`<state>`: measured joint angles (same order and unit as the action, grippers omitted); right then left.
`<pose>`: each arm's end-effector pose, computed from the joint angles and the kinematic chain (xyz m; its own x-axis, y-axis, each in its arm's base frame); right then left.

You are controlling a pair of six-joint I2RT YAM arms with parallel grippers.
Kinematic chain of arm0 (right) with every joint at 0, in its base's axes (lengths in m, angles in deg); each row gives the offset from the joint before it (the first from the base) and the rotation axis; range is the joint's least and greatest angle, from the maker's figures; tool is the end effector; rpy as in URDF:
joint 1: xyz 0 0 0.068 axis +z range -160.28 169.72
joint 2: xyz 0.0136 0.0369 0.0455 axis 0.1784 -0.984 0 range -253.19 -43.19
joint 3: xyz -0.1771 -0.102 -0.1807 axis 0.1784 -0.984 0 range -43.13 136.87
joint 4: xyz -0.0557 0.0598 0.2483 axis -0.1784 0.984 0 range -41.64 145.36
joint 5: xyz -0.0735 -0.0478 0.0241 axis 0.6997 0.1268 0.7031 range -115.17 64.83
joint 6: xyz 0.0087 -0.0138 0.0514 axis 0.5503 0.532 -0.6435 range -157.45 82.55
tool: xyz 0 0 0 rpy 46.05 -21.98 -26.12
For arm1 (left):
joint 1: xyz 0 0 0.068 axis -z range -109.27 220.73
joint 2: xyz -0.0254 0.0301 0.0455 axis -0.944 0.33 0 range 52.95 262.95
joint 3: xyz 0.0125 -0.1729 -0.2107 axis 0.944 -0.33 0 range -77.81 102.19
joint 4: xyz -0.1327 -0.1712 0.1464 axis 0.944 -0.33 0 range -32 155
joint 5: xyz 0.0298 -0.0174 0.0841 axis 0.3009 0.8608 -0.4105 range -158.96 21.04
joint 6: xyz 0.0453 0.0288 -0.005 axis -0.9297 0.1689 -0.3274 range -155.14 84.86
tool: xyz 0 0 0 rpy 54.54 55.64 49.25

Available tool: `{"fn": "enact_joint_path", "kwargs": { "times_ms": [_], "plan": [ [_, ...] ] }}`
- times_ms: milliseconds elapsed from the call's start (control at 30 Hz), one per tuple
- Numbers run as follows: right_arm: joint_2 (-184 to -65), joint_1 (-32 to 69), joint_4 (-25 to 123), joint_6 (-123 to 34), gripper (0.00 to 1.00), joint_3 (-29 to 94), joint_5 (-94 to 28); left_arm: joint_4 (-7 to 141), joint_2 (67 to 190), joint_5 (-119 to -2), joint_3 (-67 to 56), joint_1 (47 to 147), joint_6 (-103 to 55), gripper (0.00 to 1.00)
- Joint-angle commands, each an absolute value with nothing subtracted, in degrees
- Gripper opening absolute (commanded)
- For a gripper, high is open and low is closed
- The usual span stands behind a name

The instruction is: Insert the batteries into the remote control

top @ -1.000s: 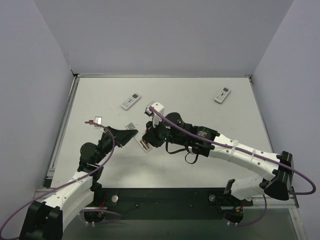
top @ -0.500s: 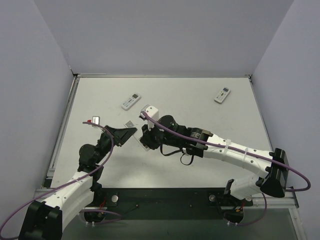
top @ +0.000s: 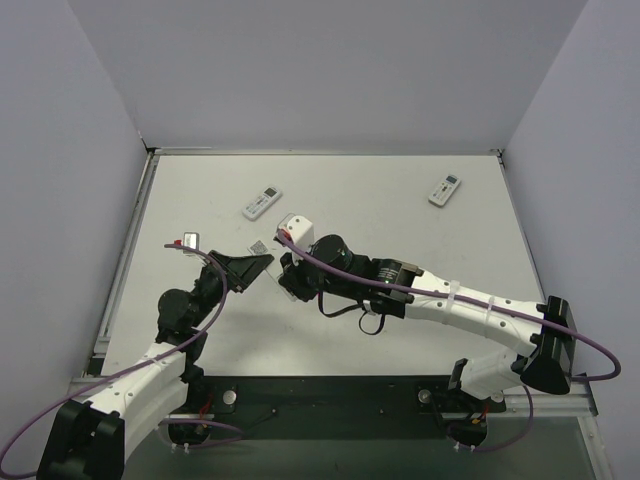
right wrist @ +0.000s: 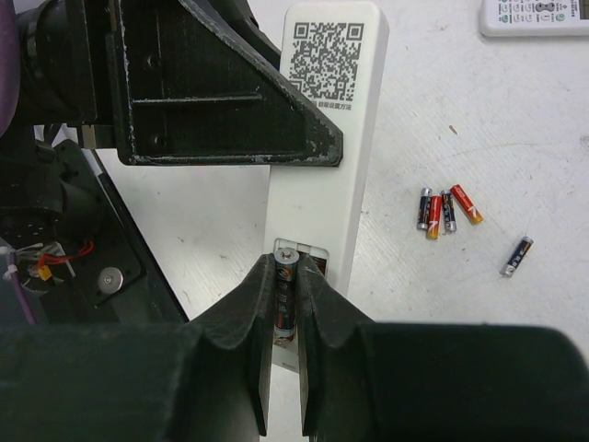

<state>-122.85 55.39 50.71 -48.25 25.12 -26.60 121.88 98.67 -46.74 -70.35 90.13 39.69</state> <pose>0.1356 0.3020 0.3575 -0.2690 -0.1399 -0.9529 -0.8862 0.4235 0.1879 0.1526 -0.0681 0.2321 -0.5441 -0.7557 -0.3646 0.4597 0.0950 -0.8830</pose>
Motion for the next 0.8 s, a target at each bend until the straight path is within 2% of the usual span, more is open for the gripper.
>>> {"fn": "enact_joint_path", "kwargs": {
  "times_ms": [0, 267, 433, 767],
  "plan": [
    [-124.0, 56.1, 50.6, -47.7, 0.05, 25.9, -25.7, 129.2, 98.3, -48.3, -69.3, 90.4, 41.9, 0.00],
    [-123.4, 56.1, 50.5, -47.7, 0.19, 25.7, -24.7, 129.5, 98.3, -48.3, -69.4, 90.4, 41.9, 0.00],
    [-123.1, 56.1, 50.5, -47.6, 0.23, 25.8, -23.7, 129.3, 98.3, -48.0, -69.4, 90.4, 41.9, 0.00],
    [-119.1, 56.0, 52.9, -41.5, 0.42, 28.3, -26.4, 127.5, 98.4, -46.3, -69.3, 90.4, 41.0, 0.00]
  ]
}}
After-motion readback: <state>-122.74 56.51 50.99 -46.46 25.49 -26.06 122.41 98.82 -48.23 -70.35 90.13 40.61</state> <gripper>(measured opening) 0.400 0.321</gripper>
